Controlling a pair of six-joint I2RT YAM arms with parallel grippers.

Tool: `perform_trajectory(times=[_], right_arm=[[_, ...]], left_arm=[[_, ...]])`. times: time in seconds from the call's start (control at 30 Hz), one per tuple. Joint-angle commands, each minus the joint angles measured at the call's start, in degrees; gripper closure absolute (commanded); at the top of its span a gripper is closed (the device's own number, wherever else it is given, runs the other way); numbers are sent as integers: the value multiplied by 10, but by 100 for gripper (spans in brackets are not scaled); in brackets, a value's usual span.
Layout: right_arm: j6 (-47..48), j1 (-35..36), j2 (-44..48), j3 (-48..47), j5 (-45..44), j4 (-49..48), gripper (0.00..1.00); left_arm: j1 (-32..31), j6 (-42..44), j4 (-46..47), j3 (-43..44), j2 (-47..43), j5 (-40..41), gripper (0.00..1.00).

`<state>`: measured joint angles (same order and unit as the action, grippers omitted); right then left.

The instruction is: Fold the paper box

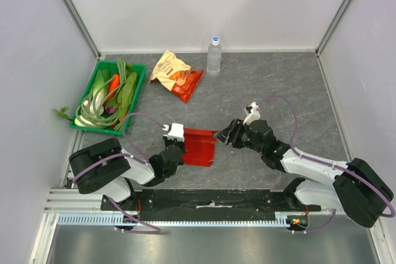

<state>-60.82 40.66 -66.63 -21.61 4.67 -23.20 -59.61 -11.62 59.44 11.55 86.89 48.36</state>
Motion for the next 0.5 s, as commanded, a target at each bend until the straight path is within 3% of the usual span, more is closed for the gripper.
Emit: perform_trajectory(times=[0.0,0.03,0.1,0.13,0.2,0.3,0.37,0.47], right_arm=[[148,36,6,-42,-32,165,45],[149,50,5,-50,-61,176,55],[142,75,-15,-73,-122,193,59],[138,79,-27,-80,-127,194,73],[122,88,-67,-98,-142,187,76],[120,106,-108,-125,-173,179,76],[119,109,-119,-137,-199,194,69],[107,109,-134,-155,-239,214,65]], left_arm=[[-3,-39,1,-2,-21,32,98],[-3,-44,-2,-1,-23,33,98],[-3,-47,-10,-2,-26,32,98],[-3,-48,-10,-1,-24,33,98],[-3,-48,-11,0,-20,33,98],[-3,-43,-9,6,-12,33,98],[-3,-40,-8,6,-10,33,98],[-3,-42,-9,6,-8,39,98]])
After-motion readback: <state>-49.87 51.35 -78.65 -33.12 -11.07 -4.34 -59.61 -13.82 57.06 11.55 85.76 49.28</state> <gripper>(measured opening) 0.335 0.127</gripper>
